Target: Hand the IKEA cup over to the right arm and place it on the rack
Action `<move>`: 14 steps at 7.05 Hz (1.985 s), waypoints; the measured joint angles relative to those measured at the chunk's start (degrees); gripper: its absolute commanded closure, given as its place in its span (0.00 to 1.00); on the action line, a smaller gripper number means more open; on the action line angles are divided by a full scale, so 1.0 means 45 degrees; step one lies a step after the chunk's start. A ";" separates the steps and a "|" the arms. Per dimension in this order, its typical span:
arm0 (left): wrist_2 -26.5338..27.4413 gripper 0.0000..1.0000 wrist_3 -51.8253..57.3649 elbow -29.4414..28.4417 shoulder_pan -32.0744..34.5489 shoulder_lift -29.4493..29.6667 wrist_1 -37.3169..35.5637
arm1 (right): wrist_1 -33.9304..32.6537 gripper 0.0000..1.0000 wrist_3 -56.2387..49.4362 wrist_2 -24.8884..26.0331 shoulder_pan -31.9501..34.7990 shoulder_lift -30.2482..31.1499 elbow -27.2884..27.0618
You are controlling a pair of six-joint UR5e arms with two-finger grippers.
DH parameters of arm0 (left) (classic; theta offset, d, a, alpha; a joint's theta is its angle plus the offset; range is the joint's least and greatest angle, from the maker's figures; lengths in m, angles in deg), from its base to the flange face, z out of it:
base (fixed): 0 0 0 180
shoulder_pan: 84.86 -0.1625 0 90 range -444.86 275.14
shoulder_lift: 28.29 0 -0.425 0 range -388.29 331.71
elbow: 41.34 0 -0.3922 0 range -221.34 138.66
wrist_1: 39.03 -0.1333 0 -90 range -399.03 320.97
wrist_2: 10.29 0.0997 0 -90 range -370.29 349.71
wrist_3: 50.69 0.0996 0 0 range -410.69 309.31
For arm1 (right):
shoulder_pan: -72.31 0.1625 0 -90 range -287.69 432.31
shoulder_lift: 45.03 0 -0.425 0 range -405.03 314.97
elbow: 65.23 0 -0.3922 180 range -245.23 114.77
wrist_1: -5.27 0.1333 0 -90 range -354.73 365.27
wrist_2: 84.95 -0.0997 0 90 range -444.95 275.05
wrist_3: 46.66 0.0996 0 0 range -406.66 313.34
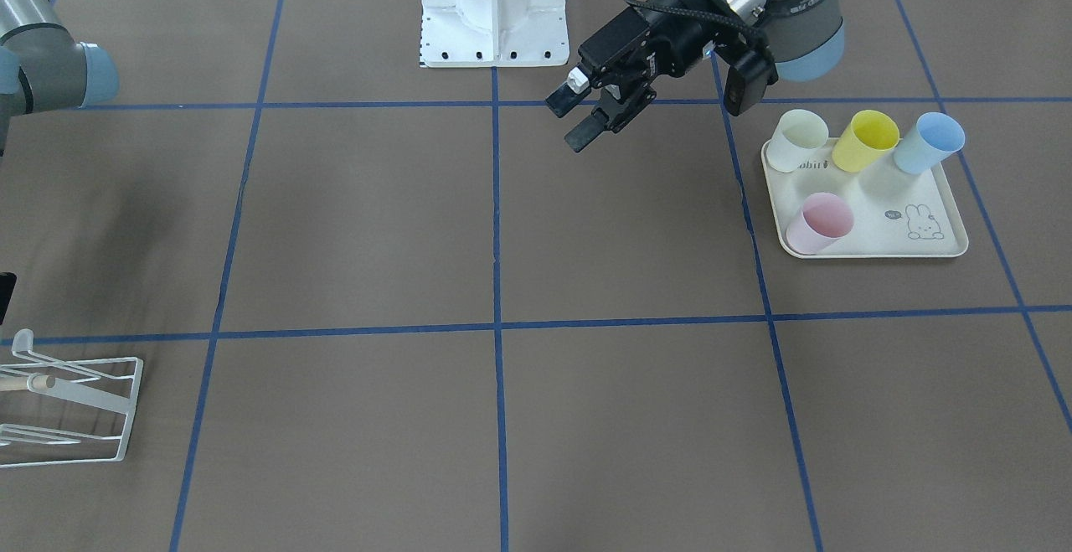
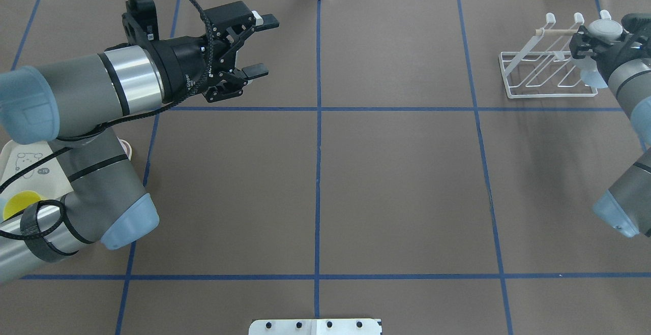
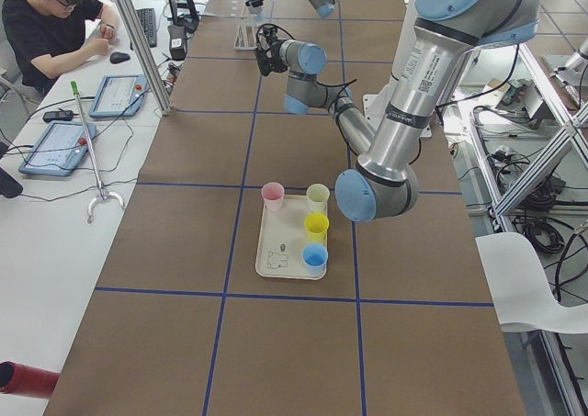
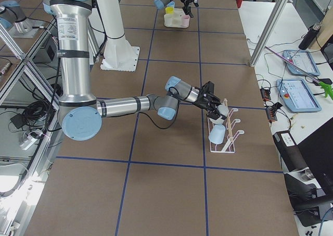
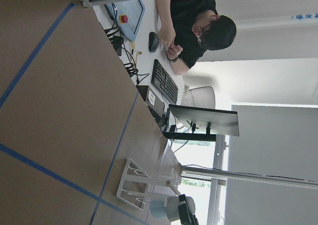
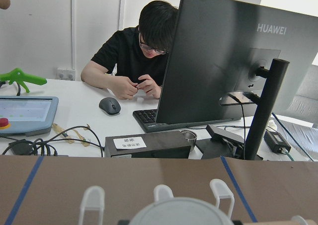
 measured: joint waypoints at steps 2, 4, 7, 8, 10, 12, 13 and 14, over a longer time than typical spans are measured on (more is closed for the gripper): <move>0.0013 0.00 -0.0020 0.0008 -0.0032 -0.0248 0.0108 | 0.0000 1.00 0.0034 -0.0014 -0.0081 -0.0156 0.0090; 0.0018 0.00 -0.0039 0.0012 -0.0053 -0.0342 0.0146 | 0.0003 1.00 0.0044 -0.0024 -0.0145 -0.0222 0.0176; 0.0033 0.00 -0.0055 -0.0008 -0.0075 -0.0350 0.0152 | 0.0018 1.00 0.0068 -0.0022 -0.0184 -0.0232 0.0475; 0.0037 0.00 -0.0060 -0.0016 -0.0077 -0.0345 0.0152 | 0.0019 1.00 0.0064 -0.0021 -0.0188 -0.0223 0.0594; 0.0039 0.00 -0.0086 -0.0011 -0.0078 -0.0340 0.0152 | 0.0024 1.00 0.0047 -0.0020 -0.0182 -0.0206 0.0634; 0.0039 0.00 -0.0094 -0.0004 -0.0078 -0.0339 0.0152 | 0.0037 0.00 0.0002 -0.0025 -0.0161 -0.0168 0.0635; 0.0034 0.00 -0.0090 -0.0007 -0.0078 -0.0343 0.0152 | 0.0044 0.00 -0.0051 -0.0034 -0.0149 -0.0104 0.0650; 0.0026 0.00 -0.0077 -0.0014 -0.0078 -0.0351 0.0152 | 0.0052 0.00 -0.0081 -0.0037 -0.0133 -0.0039 0.0652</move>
